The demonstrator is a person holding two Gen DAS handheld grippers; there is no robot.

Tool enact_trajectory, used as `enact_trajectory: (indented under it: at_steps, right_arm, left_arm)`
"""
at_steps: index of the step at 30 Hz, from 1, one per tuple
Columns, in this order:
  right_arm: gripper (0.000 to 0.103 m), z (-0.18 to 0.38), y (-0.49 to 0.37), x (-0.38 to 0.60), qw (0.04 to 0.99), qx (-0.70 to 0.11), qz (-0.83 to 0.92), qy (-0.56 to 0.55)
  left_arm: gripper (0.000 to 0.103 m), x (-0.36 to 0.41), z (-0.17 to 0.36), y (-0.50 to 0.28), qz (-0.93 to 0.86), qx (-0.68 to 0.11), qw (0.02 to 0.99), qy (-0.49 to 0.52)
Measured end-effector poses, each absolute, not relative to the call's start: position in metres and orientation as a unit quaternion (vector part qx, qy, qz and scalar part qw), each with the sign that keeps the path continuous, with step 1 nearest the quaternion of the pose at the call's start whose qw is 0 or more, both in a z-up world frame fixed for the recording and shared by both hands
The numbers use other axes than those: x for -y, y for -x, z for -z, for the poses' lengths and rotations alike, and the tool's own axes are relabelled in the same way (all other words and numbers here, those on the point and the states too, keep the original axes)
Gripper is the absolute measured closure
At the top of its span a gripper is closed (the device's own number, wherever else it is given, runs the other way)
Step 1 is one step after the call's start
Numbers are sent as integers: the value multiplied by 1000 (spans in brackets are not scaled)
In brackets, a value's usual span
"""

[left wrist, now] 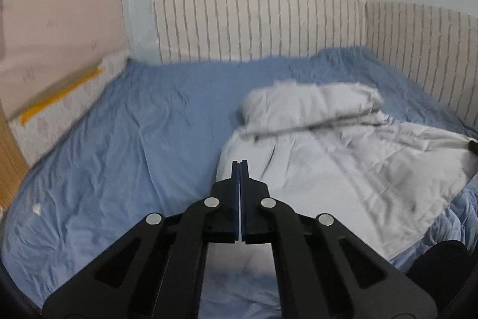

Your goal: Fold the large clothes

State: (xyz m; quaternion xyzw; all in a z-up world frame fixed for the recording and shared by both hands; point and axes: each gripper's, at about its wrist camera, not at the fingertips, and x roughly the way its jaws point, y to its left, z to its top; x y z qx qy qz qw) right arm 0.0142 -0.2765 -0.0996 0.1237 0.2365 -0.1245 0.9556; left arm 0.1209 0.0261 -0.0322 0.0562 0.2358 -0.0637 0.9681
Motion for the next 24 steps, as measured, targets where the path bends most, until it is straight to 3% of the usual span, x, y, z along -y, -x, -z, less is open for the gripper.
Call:
enact_trajectory:
  at_steps: [4,11,13,14,16,18,23,24]
  right_arm:
    - [93,95,-9,271,956,-238,125,-113]
    - [92,116,-2,283,948,-262,143,-115]
    - [91,116,2,281,949,-257,148,-106]
    - [91,117,2,279,949,-257,149,-100]
    - [91,119,3,280,949,-260,148,-99]
    - [91,120,4,283,948,-262,146,-107]
    - [91,124,5,286,948,-266,141,-106]
    - [91,125,5,289,947,-269,139,-110]
  left_arm:
    - [103,-28,19,-107,52,-221,971,-73]
    - [100,-61,93,-124,30,-315,948,-43]
    - [65,-66,117,-128,41,-339,939,-32]
    - [55,-67,127,-130,43,-348,936,-27]
    - [24,-64,140,-135,34,-349,936,-28]
    - [11,-61,150,-144,28,-348,937,-27]
    - [12,-55,170,-178,51,-387,921,-3]
    - [22,-52,173,-182,67,-393,917,3]
